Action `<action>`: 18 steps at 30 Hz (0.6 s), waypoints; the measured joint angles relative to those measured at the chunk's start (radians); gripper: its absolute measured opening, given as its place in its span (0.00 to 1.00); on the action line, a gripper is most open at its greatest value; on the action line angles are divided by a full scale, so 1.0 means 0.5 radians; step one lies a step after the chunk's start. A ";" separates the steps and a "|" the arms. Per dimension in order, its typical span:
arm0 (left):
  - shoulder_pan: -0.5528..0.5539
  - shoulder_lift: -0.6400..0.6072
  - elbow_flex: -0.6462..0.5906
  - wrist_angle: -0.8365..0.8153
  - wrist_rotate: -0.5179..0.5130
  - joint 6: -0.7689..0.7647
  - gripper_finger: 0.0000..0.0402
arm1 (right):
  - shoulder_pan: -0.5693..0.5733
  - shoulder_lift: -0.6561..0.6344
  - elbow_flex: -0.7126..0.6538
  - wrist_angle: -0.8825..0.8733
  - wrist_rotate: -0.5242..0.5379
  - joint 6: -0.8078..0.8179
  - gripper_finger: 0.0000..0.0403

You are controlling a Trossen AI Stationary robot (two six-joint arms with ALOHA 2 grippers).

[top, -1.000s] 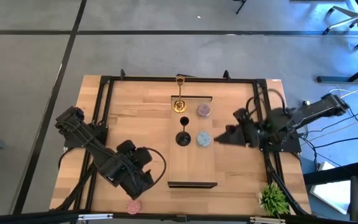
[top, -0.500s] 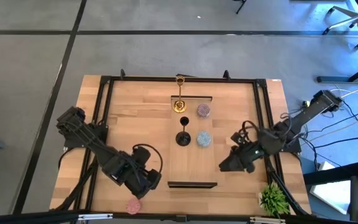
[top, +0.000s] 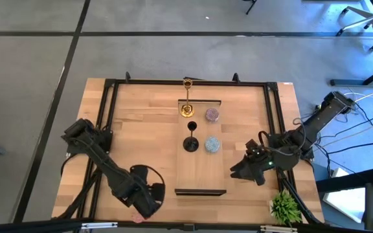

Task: Pick & Place candle stick holders
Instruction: Put the golden candle holder on the shelf

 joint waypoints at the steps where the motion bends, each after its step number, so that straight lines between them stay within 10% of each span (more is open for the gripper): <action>1: 0.000 0.025 0.000 -0.014 0.045 0.000 0.90 | 0.015 0.000 0.000 -0.001 0.022 -0.003 0.63; 8: -0.010 0.097 0.000 -0.394 0.460 -0.066 0.87 | 0.097 0.000 0.000 0.001 0.052 -0.034 0.63; 18: 0.019 0.077 -0.208 -0.345 0.453 -0.080 0.76 | 0.207 0.000 0.000 0.007 0.124 0.013 0.63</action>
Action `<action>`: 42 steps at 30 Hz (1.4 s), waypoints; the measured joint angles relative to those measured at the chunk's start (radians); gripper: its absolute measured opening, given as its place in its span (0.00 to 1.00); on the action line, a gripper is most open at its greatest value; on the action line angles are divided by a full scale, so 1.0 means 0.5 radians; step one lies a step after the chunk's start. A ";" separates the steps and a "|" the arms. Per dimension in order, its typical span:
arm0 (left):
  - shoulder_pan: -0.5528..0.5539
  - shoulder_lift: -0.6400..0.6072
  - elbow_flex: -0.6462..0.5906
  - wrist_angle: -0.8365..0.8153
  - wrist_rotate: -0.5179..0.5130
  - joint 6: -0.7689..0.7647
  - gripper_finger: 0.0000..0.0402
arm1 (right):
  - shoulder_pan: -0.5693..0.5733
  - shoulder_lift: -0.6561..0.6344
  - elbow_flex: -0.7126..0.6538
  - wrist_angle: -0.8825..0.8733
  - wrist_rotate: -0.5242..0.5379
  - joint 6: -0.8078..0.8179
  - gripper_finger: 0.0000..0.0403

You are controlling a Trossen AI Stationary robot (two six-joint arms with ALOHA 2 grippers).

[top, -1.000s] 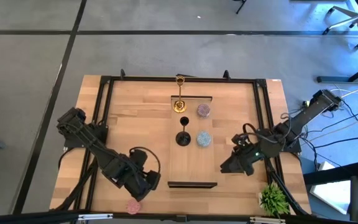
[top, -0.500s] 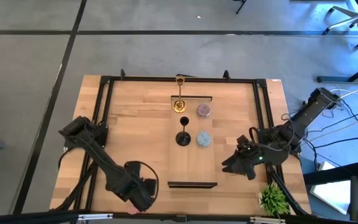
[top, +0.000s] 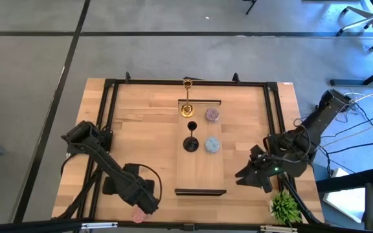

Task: Pick & Place candle stick holders
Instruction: Put the golden candle holder on the shelf

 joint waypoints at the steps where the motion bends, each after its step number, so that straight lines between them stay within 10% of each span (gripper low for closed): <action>1: 0.000 -0.003 -0.006 0.011 -0.003 0.008 0.76 | 0.011 0.001 0.000 0.000 0.012 0.003 0.63; 11: -0.005 -0.101 -0.010 -0.055 -0.245 0.519 0.74 | 0.046 0.001 0.000 0.001 0.117 0.007 0.63; 20: 0.006 -0.210 -0.009 -0.053 -0.278 2.306 0.74 | 0.045 0.001 0.000 0.000 0.206 0.007 0.63; 26: -0.072 -0.213 -0.191 -0.014 -0.242 2.955 0.74 | 0.042 0.001 0.000 -0.007 0.243 0.007 0.63; 42: -0.390 -0.535 -1.108 0.825 -0.256 2.665 0.74 | 0.042 0.002 0.000 0.000 0.428 0.062 0.63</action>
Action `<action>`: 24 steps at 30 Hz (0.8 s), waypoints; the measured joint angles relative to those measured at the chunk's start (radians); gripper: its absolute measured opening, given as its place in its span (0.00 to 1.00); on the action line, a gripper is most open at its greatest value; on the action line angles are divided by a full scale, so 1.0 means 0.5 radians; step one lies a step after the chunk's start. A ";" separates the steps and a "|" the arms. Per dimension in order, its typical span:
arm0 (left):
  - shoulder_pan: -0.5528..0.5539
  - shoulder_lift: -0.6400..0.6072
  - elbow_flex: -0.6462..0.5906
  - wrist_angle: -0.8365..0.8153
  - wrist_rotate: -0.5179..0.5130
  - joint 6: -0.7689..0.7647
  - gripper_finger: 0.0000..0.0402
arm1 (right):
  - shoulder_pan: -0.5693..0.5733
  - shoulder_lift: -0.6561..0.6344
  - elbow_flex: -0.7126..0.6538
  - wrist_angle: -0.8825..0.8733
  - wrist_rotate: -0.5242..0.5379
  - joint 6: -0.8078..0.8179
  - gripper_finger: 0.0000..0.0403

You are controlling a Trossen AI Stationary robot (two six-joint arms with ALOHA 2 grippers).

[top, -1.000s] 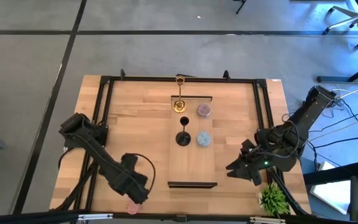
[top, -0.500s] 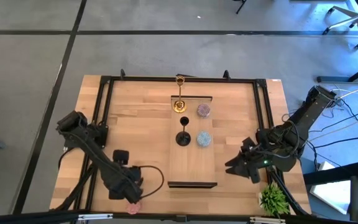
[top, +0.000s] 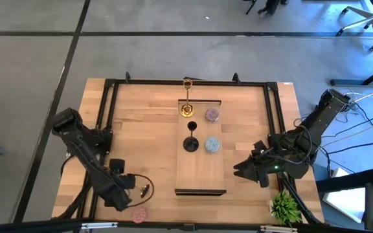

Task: Pick & Place candle stick holders
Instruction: Put the golden candle holder on the shelf

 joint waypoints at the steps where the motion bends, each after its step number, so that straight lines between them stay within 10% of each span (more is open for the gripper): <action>1: -0.022 -0.037 -0.053 0.067 -0.002 -0.066 0.74 | 0.000 0.000 0.000 0.001 0.021 0.000 0.63; 24: -0.139 -0.221 -0.507 0.410 -0.106 -0.108 0.74 | -0.002 0.000 0.000 0.000 0.213 0.117 0.63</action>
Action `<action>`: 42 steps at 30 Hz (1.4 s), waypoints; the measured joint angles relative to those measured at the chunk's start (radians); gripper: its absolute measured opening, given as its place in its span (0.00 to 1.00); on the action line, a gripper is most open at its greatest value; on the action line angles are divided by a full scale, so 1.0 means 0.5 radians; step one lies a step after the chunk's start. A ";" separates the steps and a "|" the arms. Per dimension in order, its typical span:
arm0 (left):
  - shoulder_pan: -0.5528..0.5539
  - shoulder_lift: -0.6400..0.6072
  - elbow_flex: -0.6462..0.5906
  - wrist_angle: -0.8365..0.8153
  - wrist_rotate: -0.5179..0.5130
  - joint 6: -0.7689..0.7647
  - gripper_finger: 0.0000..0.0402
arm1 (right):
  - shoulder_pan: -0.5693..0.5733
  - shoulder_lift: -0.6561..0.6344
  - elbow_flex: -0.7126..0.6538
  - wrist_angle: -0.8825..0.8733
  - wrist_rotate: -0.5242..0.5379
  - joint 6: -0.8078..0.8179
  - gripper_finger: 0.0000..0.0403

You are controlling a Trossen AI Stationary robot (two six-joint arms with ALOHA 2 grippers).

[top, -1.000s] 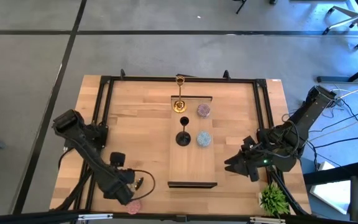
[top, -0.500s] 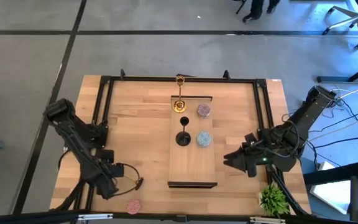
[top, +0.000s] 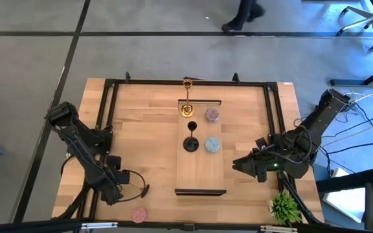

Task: Pick & Place candle stick holders
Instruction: Put the golden candle holder on the shelf

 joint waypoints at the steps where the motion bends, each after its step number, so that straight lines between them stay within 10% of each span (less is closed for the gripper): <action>1: 0.000 0.000 -0.005 0.001 0.000 0.000 0.74 | 0.000 0.000 0.000 0.000 0.001 0.000 0.63; 8: 0.002 0.001 -0.006 -0.009 -0.001 -0.046 0.67 | 0.000 0.000 0.000 0.000 0.069 0.008 0.63; 28: 0.004 -0.001 -0.002 0.094 0.080 -0.099 0.03 | 0.000 0.000 0.000 -0.007 0.089 0.001 0.63; 42: 0.002 -0.002 -0.003 0.194 0.128 -0.251 0.02 | 0.000 0.000 0.000 -0.007 0.088 0.000 0.63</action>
